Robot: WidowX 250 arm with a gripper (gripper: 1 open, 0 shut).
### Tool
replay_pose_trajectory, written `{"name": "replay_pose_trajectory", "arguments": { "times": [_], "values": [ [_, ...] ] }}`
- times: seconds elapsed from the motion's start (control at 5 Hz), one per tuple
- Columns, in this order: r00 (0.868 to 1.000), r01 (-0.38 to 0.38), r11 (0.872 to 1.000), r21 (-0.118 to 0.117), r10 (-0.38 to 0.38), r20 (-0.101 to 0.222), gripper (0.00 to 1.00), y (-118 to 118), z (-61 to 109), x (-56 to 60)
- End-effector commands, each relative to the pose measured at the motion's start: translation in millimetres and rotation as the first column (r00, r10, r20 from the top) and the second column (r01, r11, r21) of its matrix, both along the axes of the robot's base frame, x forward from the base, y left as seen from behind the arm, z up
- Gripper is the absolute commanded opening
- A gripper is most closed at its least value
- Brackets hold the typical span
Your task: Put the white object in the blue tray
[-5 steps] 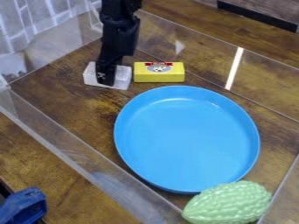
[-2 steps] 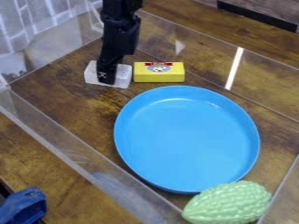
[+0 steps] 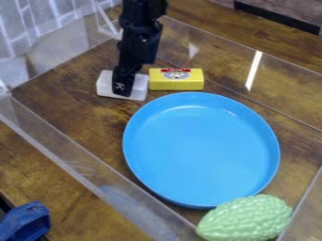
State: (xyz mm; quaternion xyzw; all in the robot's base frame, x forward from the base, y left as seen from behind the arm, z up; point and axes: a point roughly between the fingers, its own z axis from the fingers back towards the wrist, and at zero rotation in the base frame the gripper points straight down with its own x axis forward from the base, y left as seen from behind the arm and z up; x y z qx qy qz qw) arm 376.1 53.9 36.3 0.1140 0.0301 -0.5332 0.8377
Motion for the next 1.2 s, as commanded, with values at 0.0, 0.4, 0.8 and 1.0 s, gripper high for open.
{"name": "replay_pose_trajectory", "arguments": {
  "times": [0.0, 0.4, 0.8, 1.0],
  "values": [
    [0.995, -0.014, 1.000, 0.008, 0.013, 0.099, 0.00, -9, 45.5, 7.2],
    [0.995, -0.022, 1.000, 0.011, 0.021, 0.097, 0.00, -10, 54.0, 5.0],
    [0.995, -0.033, 0.999, 0.019, 0.031, 0.097, 0.00, -12, 67.4, 3.1],
    [0.995, -0.035, 0.999, 0.023, 0.033, 0.097, 0.00, -13, 74.0, 1.8]
  ]
}}
